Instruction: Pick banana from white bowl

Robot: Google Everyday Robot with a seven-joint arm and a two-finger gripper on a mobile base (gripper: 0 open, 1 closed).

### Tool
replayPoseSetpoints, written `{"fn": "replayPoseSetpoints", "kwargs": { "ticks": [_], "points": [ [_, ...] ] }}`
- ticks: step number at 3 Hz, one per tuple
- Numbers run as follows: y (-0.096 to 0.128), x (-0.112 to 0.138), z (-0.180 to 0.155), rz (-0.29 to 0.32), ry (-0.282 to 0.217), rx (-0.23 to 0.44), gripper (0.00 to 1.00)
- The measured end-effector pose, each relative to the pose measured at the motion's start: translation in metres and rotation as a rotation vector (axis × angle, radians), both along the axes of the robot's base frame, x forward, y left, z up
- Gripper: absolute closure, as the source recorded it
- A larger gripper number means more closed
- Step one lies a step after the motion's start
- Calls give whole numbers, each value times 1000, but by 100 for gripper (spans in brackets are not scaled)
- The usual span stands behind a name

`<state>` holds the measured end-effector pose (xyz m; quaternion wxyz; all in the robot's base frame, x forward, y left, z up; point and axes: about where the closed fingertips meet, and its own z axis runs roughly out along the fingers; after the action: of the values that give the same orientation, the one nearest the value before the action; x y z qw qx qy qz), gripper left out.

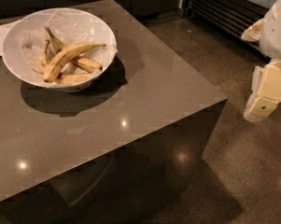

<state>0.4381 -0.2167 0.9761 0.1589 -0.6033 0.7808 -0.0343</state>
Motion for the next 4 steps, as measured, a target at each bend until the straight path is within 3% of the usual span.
{"fn": "replayPoseSetpoints", "kwargs": {
  "ticks": [2, 4],
  "points": [
    [11, 12, 15, 28, -27, -8, 0],
    [46, 53, 38, 163, -49, -42, 0]
  ]
}}
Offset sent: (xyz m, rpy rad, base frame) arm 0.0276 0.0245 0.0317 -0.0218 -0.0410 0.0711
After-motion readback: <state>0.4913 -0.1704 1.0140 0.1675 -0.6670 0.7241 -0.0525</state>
